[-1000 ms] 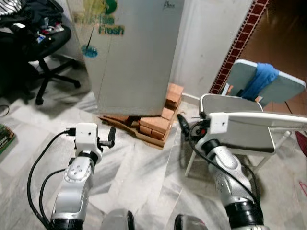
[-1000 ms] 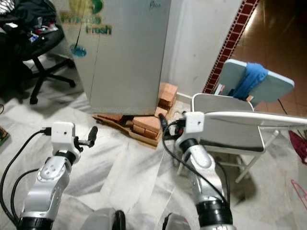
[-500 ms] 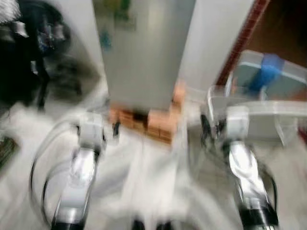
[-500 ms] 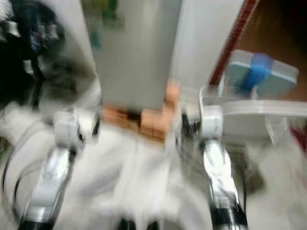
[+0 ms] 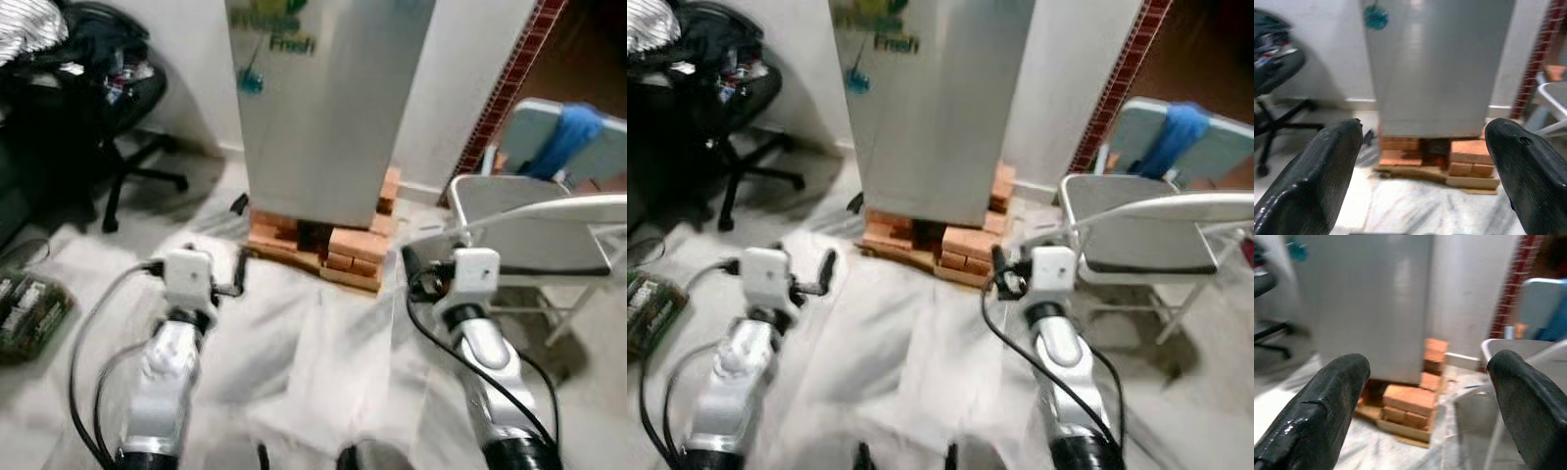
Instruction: Restocking fridge
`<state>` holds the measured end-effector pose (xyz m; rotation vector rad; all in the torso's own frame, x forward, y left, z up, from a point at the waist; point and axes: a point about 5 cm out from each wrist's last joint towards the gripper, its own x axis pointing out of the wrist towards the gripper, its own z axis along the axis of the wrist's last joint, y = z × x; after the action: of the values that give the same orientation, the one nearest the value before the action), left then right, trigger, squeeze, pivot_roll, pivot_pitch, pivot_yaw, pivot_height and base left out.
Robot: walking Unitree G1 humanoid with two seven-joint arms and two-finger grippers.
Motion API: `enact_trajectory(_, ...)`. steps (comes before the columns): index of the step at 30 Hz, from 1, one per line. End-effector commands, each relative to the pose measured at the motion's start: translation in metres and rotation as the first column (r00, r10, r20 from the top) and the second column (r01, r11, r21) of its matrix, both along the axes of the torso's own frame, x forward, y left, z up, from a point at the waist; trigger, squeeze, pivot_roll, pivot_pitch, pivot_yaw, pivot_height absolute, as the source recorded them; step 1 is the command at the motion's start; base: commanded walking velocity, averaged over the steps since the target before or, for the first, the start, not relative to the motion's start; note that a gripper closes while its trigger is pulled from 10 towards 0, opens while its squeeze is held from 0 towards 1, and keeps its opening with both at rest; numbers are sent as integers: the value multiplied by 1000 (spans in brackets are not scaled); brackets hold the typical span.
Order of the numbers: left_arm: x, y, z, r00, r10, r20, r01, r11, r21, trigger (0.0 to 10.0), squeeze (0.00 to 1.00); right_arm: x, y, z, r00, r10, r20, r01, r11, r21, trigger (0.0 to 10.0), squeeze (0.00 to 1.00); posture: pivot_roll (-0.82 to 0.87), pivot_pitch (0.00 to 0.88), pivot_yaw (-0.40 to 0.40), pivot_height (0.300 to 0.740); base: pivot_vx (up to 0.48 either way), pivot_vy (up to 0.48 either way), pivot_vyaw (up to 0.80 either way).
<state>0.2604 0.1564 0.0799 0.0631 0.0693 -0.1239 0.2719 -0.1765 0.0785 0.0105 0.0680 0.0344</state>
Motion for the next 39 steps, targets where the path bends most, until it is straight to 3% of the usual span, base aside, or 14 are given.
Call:
enact_trajectory(1, 0, 8, 3, 1000, 18, 8, -18, 1000, 9, 10000, 0, 1, 6, 3, 1000, 18, 13, -18, 1000, 18, 10000, 0, 36, 79, -29, 740, 0, 480, -800)
enact_trajectory(19, 5, 7, 3, 1000, 5, 7, -5, 1000, 7, 10000, 0, 5, 9, 9, 997, 62, 36, -63, 997, 33, 10000, 0, 29, 64, -33, 740, 0, 480, -800)
enact_trajectory(27, 7, 7, 4, 1000, 14, 10, -14, 1000, 6, 10000, 0, 5, 12, 10, 996, 78, 42, -80, 996, 36, 10000, 0, 27, 63, -32, 740, 0, 480, 0)
enact_trajectory(39, 5, 8, 2, 1000, 11, -5, -11, 1000, -6, 10000, 0, 6, 14, 11, 995, 84, 47, -86, 996, 30, 10000, 0, 23, 71, -30, 740, 0, 480, -793)
